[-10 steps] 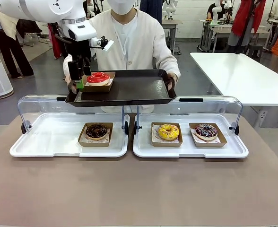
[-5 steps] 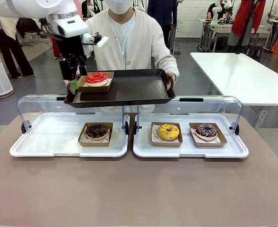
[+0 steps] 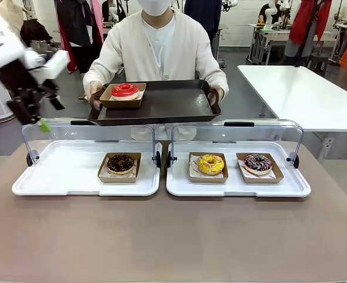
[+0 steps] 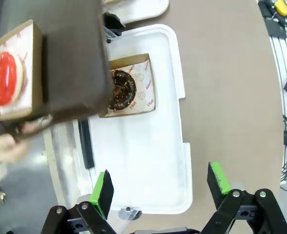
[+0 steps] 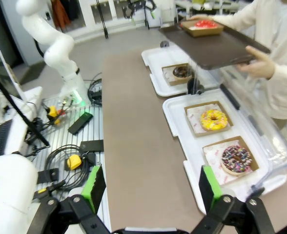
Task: Provide the desired donut to the person.
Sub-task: Place the picked Paper togo box onto the Handle tray extended by the person, then pick up and lift the Paper togo box containing the Donut pointed at by the person.
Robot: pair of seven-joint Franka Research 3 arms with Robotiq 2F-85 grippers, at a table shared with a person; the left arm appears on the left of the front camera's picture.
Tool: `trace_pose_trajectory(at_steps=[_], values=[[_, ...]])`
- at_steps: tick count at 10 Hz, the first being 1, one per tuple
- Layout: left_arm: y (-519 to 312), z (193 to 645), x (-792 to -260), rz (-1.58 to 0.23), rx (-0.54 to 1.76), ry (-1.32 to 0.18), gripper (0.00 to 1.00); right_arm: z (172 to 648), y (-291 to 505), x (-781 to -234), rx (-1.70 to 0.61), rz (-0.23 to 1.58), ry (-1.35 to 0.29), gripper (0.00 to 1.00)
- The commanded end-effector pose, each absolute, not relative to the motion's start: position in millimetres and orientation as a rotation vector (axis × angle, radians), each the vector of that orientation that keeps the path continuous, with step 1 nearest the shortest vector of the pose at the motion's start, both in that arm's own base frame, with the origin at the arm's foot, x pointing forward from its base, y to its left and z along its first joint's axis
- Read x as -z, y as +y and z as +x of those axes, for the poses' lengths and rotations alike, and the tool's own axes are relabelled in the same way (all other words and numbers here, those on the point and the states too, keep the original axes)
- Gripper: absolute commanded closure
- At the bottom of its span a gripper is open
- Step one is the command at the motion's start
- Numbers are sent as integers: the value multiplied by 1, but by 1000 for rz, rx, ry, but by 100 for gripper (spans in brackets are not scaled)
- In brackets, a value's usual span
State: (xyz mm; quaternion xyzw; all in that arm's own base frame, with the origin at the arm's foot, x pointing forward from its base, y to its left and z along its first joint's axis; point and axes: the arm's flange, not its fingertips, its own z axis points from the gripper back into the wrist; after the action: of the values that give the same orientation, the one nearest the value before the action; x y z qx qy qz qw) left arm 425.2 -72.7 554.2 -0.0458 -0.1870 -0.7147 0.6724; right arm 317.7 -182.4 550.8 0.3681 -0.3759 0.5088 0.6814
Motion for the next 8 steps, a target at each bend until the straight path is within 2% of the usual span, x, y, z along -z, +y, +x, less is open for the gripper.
trace_pose_trajectory(at_steps=[1,3,6,8], values=[[-41,417,-547,-203,1583,-553,0,317,-182,-551,-1143,832,-852,0],[-20,410,-539,-273,1568,-579,0,317,-182,-551,-1143,832,-852,0],[-10,414,-530,-331,1538,-476,0,317,-182,-551,-1143,832,-852,0],[-10,411,-536,-278,1542,-535,0,317,-182,-551,-1143,832,-852,0]])
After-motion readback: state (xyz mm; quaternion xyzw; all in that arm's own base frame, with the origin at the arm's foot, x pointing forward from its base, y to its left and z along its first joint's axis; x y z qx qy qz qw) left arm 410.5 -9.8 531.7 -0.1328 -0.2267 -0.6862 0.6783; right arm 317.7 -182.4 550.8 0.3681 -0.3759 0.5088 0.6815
